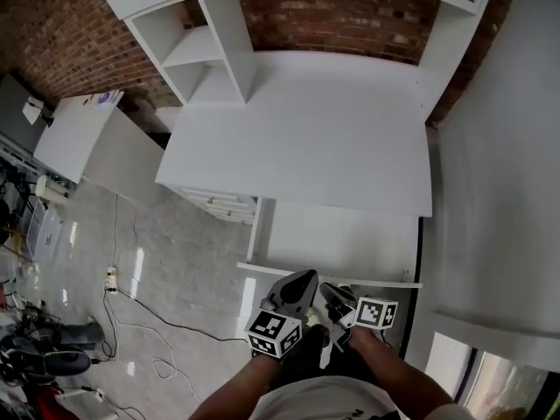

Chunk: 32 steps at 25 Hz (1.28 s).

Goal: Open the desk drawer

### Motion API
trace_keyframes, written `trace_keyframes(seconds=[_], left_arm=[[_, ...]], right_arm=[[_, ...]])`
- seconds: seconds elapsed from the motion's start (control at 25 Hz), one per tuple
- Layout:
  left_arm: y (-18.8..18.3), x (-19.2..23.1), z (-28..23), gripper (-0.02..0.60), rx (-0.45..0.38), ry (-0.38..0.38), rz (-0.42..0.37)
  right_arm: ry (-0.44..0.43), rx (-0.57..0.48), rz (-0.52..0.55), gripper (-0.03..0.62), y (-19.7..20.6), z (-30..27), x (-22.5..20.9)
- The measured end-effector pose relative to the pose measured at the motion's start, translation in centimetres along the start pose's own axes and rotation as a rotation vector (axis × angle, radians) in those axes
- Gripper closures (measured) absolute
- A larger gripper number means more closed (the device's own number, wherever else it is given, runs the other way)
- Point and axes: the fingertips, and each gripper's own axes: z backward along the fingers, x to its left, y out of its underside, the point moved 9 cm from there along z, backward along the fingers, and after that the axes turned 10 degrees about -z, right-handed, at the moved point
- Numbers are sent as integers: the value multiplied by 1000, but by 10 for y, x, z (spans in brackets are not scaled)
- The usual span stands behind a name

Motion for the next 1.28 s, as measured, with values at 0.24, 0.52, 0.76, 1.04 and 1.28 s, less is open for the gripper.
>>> trace_keyframes(seconds=[0.24, 0.52, 0.76, 1.04, 1.28], left_arm=[[-35, 4, 11, 570, -22, -32, -20], [-74, 7, 16, 569, -85, -49, -46], [-102, 8, 24, 569, -132, -65, -65], [-129, 11, 30, 570, -175, -83, -99], [-139, 17, 37, 570, -195, -89, -105]], right_arm=[[-57, -39, 243, 563, -33, 5, 78], [-98, -76, 481, 569, -55, 13, 148], [-130, -117, 589, 577, -68, 18, 192], [-150, -131, 669, 577, -77, 18, 223], [-159, -130, 691, 577, -75, 11, 236]])
